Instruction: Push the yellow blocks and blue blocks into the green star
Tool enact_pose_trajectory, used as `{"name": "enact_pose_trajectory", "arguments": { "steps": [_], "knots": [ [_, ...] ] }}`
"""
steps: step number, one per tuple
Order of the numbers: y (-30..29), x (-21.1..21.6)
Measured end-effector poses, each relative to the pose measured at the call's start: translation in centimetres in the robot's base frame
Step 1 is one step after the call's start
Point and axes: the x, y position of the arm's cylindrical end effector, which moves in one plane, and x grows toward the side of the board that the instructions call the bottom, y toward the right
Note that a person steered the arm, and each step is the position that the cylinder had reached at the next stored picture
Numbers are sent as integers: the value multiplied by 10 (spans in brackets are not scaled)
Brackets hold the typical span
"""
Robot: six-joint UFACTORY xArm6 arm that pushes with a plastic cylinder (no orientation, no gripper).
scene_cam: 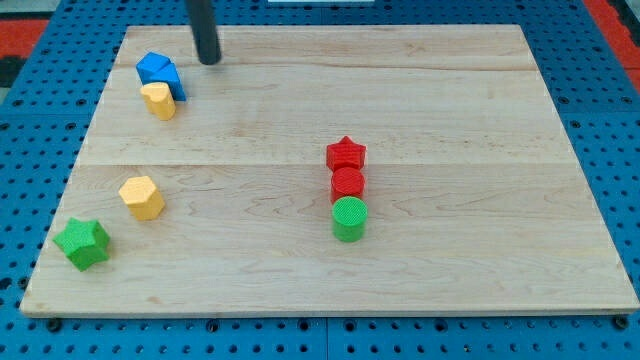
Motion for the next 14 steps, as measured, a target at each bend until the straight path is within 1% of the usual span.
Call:
{"name": "enact_pose_trajectory", "arguments": {
  "steps": [1,4,5,6,7,8,9,10,11,12,13,14],
  "knots": [
    [-48,5],
    [-56,110],
    [-71,109],
    [-77,61],
    [-56,23],
    [-21,-11],
    [24,18],
    [14,97],
    [13,64],
    [-18,16],
    [-37,32],
    [-36,103]
  ]
}}
